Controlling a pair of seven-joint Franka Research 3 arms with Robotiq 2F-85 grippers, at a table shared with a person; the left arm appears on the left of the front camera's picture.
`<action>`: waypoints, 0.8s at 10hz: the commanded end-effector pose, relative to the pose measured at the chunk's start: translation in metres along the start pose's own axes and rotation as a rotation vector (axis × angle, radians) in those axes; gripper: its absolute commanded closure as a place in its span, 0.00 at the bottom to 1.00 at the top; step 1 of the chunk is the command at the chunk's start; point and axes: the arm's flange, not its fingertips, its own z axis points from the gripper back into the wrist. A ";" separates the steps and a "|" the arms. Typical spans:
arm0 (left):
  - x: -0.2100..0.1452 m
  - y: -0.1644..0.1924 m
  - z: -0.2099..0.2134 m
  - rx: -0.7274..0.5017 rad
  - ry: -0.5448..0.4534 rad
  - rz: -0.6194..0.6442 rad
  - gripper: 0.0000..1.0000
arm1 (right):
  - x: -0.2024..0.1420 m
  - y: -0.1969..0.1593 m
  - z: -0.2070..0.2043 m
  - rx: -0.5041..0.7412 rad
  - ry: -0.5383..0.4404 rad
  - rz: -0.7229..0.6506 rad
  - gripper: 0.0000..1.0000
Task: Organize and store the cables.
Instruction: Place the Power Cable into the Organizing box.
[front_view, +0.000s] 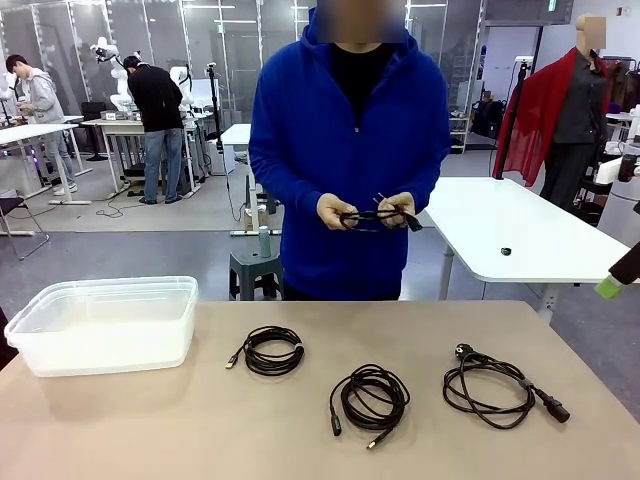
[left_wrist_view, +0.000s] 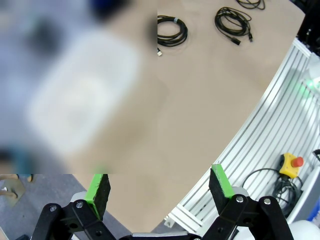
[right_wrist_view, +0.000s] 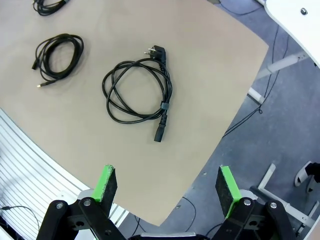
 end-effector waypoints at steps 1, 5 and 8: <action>0.000 0.000 0.000 0.000 0.000 0.000 0.00 | 0.006 0.000 -0.014 -0.040 0.033 -0.019 0.00; 0.000 0.000 0.000 0.000 0.000 0.000 0.00 | 0.012 -0.010 -0.064 -0.037 0.084 -0.069 0.00; 0.000 0.000 0.000 0.000 0.000 0.000 0.00 | 0.019 -0.017 -0.101 -0.060 0.081 -0.113 0.00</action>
